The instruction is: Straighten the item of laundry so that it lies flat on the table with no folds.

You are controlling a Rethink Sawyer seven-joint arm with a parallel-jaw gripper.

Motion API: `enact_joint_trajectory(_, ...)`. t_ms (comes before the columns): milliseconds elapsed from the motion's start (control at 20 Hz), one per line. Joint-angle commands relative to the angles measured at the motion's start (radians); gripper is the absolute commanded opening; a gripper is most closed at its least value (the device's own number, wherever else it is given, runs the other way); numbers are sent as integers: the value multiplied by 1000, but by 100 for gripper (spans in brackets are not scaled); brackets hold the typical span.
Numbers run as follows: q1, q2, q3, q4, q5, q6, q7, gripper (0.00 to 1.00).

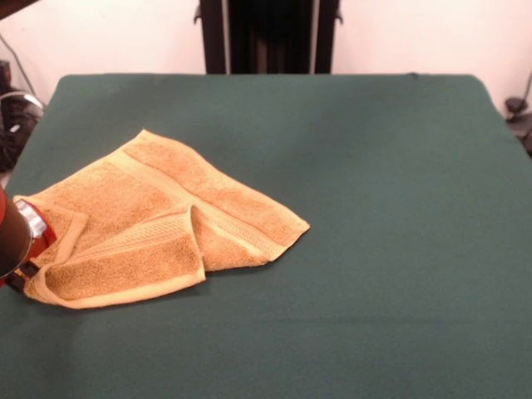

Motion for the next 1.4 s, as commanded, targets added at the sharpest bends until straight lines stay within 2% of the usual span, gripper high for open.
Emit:
enact_joint_trajectory(50,-61,180,288,41,-271,-264,-273,0)
enact_joint_trajectory(450,-99,220,400,42,-368,-224,-125,0)
enact_joint_trajectory(500,-103,224,406,46,-361,-237,-143,0)
enact_joint_trajectory(550,-107,224,427,49,-394,-230,-146,100)
enact_joint_trajectory(900,-119,235,483,48,-427,-207,-175,100)
enact_joint_trajectory(1200,-129,242,489,61,-432,-228,-190,100)
enact_joint_trajectory(1400,-129,244,532,50,-473,-117,-122,100)
